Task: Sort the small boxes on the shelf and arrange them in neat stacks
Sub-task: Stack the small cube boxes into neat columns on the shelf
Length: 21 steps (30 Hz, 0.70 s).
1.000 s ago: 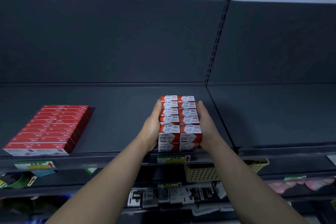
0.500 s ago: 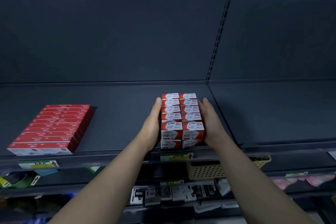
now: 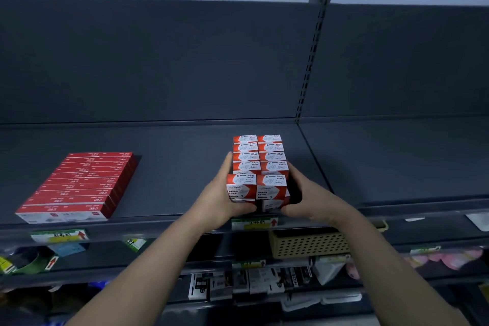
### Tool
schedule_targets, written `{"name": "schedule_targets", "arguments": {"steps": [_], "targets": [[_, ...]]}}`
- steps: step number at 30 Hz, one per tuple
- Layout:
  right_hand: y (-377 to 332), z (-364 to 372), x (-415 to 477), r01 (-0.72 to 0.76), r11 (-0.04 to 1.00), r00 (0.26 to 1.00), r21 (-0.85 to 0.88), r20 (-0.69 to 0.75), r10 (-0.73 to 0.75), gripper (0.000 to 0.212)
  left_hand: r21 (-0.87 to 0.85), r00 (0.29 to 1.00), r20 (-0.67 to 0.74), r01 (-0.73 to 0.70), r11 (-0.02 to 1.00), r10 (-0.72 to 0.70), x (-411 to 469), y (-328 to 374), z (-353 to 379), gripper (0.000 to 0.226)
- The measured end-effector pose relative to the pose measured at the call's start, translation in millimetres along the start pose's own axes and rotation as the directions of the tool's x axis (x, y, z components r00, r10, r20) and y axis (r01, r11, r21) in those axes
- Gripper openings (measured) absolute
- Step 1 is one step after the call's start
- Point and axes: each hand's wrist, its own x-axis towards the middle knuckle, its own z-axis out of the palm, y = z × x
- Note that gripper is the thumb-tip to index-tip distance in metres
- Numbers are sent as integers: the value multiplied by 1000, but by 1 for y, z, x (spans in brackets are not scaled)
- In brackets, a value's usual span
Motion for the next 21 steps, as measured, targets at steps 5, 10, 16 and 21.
{"name": "schedule_targets", "arguments": {"steps": [5,10,16,21], "targets": [[-3,3,0,-12,999,1000,-48,-29,10,87,2,998,-15,63,998,-63,0,1,6,123],[-2,3,0,-11,999,998,-38,-62,9,79,-25,999,-30,26,999,-27,4,2,13,90],[0,8,-1,-8,996,993,-94,-114,-3,81,-11,996,-41,73,997,-73,5,0,12,103],[4,14,2,-7,992,987,-124,-163,-13,78,57,994,-39,107,993,-104,-1,-2,8,86]]}}
